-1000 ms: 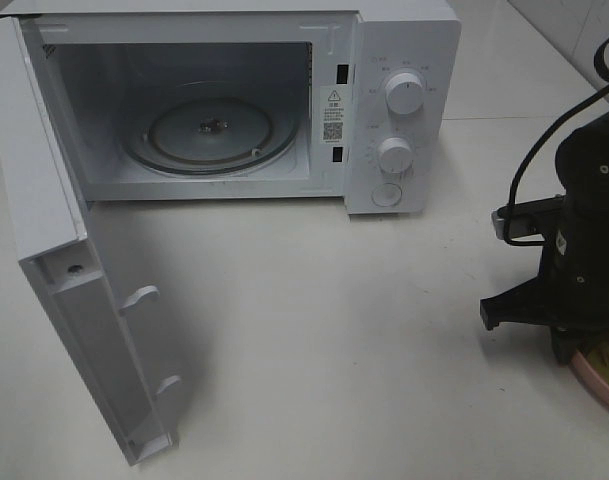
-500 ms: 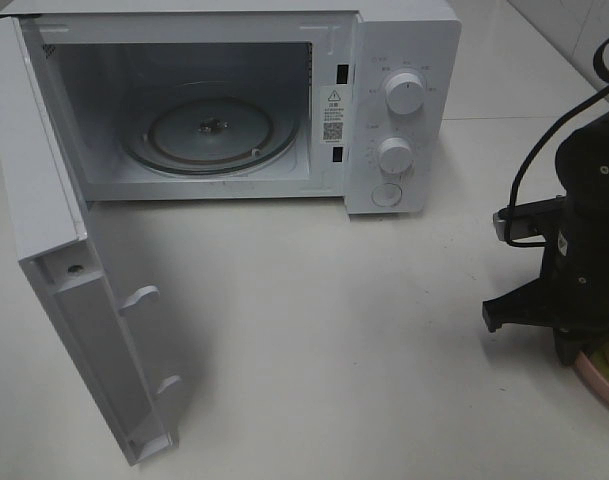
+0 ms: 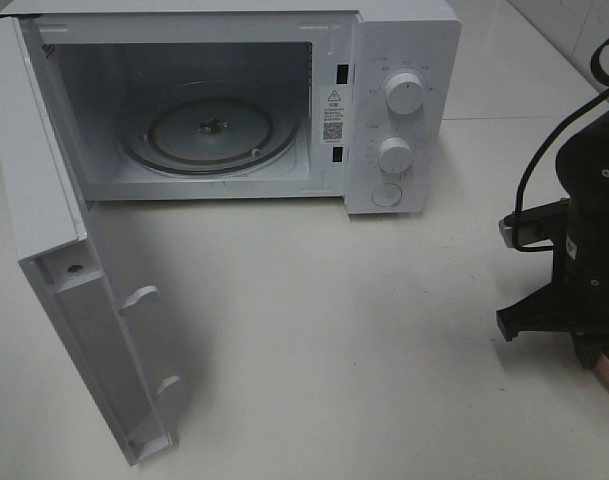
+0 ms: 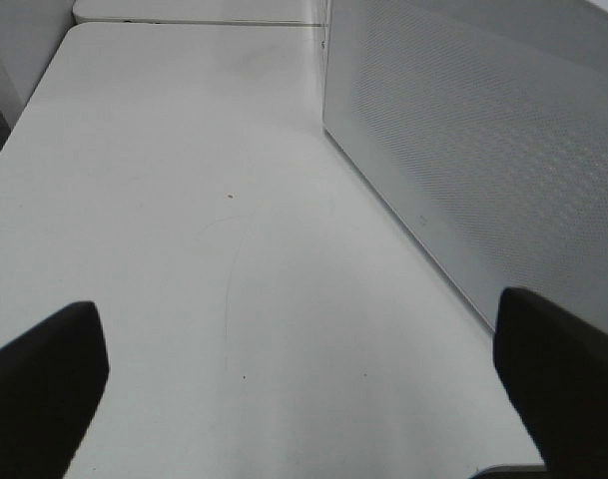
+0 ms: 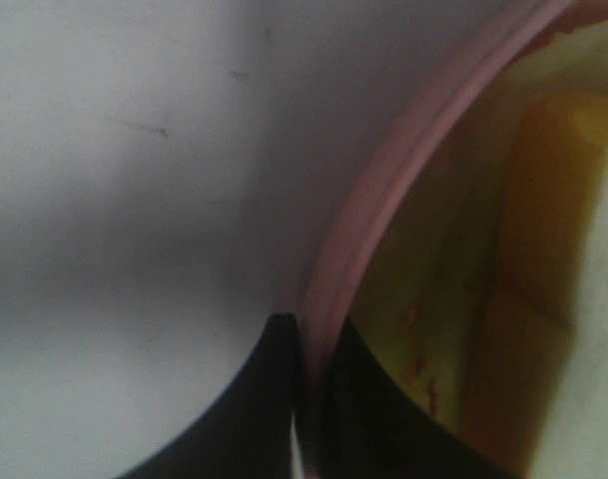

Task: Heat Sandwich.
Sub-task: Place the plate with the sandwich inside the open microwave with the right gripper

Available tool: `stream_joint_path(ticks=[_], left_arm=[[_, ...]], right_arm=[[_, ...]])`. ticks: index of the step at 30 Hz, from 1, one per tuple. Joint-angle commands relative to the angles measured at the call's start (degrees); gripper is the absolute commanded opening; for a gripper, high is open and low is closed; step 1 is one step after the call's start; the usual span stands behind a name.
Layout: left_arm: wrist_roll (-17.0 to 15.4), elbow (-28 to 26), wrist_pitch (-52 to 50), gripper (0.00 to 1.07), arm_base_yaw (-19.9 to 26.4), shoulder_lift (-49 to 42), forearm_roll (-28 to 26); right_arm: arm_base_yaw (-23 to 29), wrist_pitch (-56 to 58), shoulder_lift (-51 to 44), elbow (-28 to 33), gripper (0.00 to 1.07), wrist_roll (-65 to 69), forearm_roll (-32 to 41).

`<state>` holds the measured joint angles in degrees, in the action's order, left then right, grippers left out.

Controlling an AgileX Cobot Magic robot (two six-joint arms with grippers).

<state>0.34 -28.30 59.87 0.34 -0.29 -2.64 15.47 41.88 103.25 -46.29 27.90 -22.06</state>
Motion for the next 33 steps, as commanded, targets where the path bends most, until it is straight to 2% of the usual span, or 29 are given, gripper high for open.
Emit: stream_joint_path(ticks=[1, 9, 12, 28, 33], left_arm=[[0.00, 0.11, -0.52, 0.98, 0.06, -1.15, 0.00], [0.00, 0.11, -0.52, 0.98, 0.06, -1.15, 0.00], [0.00, 0.11, -0.52, 0.98, 0.06, -1.15, 0.00], [0.00, 0.11, -0.52, 0.98, 0.06, -1.15, 0.00], [0.00, 0.11, -0.52, 0.98, 0.06, -1.15, 0.00]], right_arm=[[0.06, 2.46, -0.86, 0.46, 0.00, -2.06, -3.04], [0.34, 4.81, -4.13, 0.46, 0.00, -3.32, -4.58], [2.64, 7.96, -5.10, 0.46, 0.00, -1.78, -8.54], [11.46, 14.04, -11.57, 0.63, 0.00, -1.95, -13.29], [14.44, 14.95, -13.69, 3.32, 0.00, -1.89, -15.07]])
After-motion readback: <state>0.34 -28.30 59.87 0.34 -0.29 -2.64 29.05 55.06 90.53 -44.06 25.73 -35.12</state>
